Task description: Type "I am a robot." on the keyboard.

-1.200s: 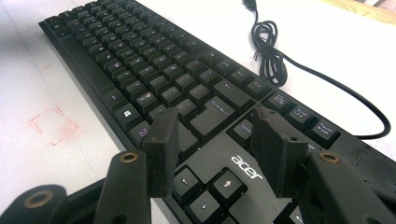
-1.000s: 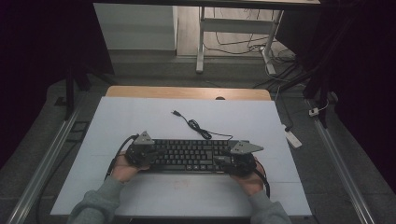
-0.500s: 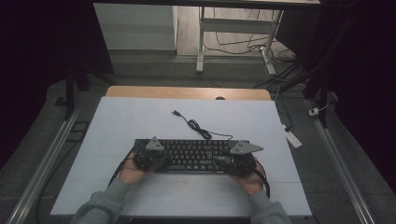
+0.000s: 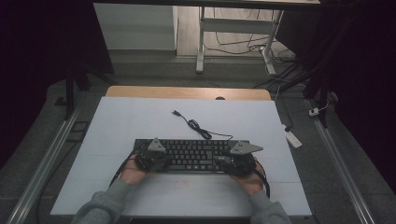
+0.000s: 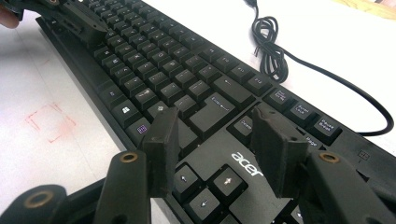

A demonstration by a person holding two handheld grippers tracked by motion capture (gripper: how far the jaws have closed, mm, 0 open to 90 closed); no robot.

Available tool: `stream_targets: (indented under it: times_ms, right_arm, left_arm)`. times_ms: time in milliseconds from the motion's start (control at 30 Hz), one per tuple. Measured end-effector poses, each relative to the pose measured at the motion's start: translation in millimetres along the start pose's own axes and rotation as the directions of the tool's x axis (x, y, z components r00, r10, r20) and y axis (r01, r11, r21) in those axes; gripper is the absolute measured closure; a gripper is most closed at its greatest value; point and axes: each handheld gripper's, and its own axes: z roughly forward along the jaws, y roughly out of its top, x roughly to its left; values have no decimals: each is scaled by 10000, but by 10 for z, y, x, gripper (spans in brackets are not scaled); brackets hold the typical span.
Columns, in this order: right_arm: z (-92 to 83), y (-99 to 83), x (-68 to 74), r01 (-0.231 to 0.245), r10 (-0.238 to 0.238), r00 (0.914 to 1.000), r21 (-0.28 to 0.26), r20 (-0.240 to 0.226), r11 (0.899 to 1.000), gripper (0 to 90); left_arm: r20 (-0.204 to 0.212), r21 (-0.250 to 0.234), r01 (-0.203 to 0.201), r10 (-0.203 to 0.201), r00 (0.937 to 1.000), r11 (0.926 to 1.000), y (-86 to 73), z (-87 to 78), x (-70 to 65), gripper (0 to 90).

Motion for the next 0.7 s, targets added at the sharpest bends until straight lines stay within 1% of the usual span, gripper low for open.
stream_targets:
  times_ms: [133,200,233,333,433,567,700]
  right_arm:
    - [-1,0,0,-2,2,10000,-2,1,10000,517]
    - [0,0,0,-8,8,10000,-1,1,10000,517]
    - [0,0,0,-5,5,10000,4,0,10000,517]
    - [-3,1,0,0,0,10000,-24,7,10000,517]
    - [-5,2,2,-4,4,10000,-29,50,10000,517]
    - [-7,2,0,12,-12,10000,-33,56,10000,517]
    - [-8,1,-2,-18,18,10000,-54,11,10000,517]
  left_arm:
    - [-3,108,-14,14,10000,9999,-7,22,0,885]
    - [8,147,49,-49,10000,9999,-9,32,0,886]
    - [-28,252,36,-36,10000,9997,-13,40,2,886]
    - [6,203,76,-76,10000,9998,-18,39,6,887]
    - [-69,149,32,-31,10000,9999,-13,26,-1,887]
    - [-39,-320,44,-46,10000,9995,4,-60,10,885]
    - [-31,-802,280,-283,9996,9964,0,-192,65,868]
